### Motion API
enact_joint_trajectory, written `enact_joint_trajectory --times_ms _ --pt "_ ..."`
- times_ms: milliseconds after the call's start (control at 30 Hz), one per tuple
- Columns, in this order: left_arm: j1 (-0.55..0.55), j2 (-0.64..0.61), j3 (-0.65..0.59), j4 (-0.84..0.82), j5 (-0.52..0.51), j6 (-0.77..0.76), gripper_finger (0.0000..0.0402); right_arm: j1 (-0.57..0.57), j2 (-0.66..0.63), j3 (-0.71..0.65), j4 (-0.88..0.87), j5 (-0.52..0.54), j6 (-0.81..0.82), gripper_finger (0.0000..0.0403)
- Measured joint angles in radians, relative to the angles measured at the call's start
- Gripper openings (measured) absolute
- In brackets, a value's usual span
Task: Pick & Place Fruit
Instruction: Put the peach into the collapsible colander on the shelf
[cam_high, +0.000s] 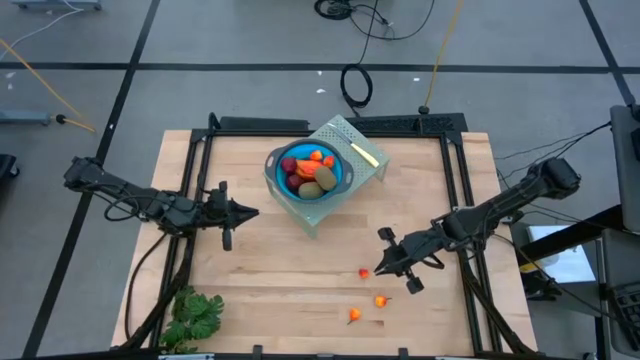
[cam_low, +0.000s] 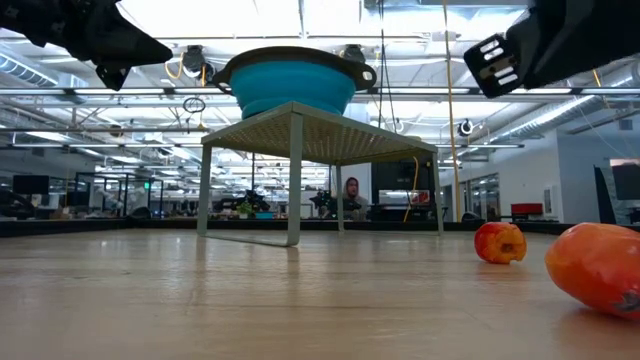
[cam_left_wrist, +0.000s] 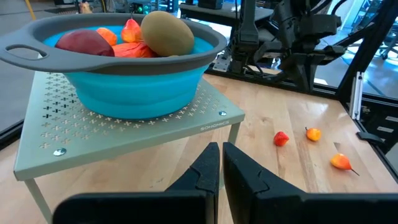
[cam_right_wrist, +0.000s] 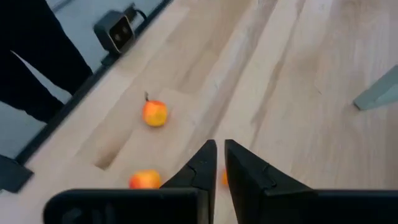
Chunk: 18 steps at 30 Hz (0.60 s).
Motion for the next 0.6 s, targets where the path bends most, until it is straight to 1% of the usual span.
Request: enact_joint_trajectory --times_ms 200,600 --pt "0.0 0.0 0.0 0.0 0.0 0.0 0.0019 -0.033 0.039 0.0 -0.014 -0.001 -0.013 0.0066" --pt "0.0 0.0 0.0 0.0 0.0 0.001 0.0019 -0.042 0.088 0.0 -0.008 -0.003 -0.019 0.0182"
